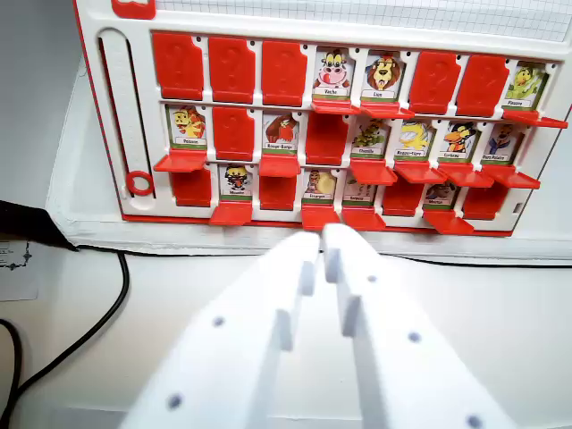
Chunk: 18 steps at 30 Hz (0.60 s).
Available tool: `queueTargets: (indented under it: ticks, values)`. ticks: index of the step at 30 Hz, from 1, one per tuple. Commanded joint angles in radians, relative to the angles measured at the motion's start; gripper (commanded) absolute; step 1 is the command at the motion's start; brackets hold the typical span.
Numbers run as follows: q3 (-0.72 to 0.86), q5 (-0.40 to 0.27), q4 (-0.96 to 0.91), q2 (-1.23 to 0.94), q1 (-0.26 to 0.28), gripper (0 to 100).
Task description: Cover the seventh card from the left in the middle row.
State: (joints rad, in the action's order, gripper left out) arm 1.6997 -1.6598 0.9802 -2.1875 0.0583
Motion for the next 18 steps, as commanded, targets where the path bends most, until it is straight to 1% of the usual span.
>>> queueTargets:
  ticks: [1,3,5,11,18]
  values:
    - [-0.245,-0.034,0.368,-0.247,0.003,0]
    - [-0.215,-0.04,0.376,-0.288,0.003,0]
    - [-0.207,-0.04,0.388,-0.301,-0.015,0]
    - [-0.204,-0.035,0.387,-0.301,-0.046,0]
    - [-0.193,-0.043,0.385,-0.304,-0.041,0]
